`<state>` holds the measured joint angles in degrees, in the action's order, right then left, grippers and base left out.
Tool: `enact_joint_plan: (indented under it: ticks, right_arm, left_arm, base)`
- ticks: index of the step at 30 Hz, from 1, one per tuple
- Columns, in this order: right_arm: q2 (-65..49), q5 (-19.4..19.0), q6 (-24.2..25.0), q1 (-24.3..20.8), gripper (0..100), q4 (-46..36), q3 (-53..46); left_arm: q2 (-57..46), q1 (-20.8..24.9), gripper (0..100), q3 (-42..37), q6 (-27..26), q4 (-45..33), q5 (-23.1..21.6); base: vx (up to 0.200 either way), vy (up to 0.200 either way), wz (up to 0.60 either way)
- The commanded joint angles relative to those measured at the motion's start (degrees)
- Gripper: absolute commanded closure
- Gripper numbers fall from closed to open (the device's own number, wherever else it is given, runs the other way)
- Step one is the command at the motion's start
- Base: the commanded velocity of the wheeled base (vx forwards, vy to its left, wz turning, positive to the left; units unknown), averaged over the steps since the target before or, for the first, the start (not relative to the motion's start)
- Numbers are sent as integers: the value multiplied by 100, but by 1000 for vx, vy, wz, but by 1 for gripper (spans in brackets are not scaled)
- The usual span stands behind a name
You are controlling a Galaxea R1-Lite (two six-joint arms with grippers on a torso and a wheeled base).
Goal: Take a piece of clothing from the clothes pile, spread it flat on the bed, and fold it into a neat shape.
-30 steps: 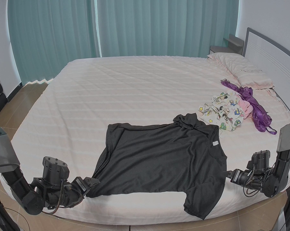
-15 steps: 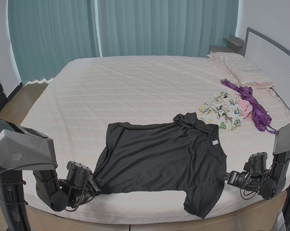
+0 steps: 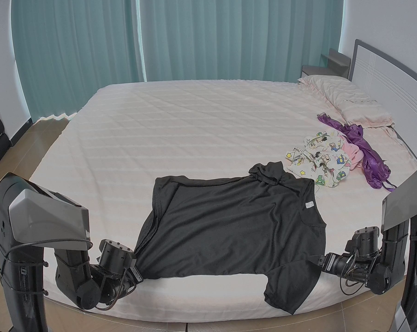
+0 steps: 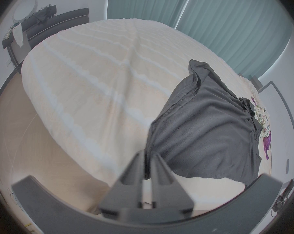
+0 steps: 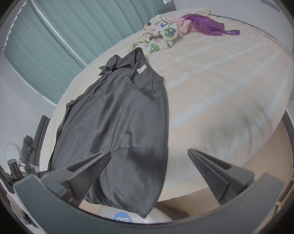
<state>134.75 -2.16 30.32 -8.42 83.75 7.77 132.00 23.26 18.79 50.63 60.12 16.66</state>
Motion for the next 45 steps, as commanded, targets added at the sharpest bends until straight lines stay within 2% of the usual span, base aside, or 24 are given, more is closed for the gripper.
enact_joint_plan:
  ticks: [1,3,10,11,19,24,32,40,41,45]
  right_arm:
    - [429,-57,36,-10,0,265,50]
    - [605,-109,44,-19,0,546,85]
    - [772,-206,27,7,0,590,278]
    - [772,-215,27,16,100,590,287]
    - [816,-241,53,122,100,590,533]
    - [631,-189,53,464,100,599,735]
    - [385,-197,62,737,100,599,1175]
    - [587,-197,53,754,100,599,1526]
    - [587,-197,53,763,0,599,1570]
    - [596,-215,53,772,0,590,1535]
  left_arm:
    - [-227,-50,100,-288,123,158,-67]
    - [-219,-76,100,-288,132,158,-102]
    - [-227,-234,100,-288,140,166,-383]
    - [-227,-243,100,-288,140,166,-392]
    - [-227,-261,100,-314,281,166,-489]
    - [-245,-261,100,-428,290,175,-506]
    - [-245,-199,100,-472,360,175,-506]
    - [-245,-181,100,-481,369,175,-506]
    - [-245,-181,100,-481,369,175,-506]
    - [-236,-181,100,-481,369,175,-541]
  base:
    - [0,0,0]
    - [0,0,0]
    - [0,0,0]
    - [0,0,0]
    - [0,0,0]
    - [0,0,0]
    - [0,0,0]
    - [0,0,0]
    - [0,0,0]
    - [0,0,0]
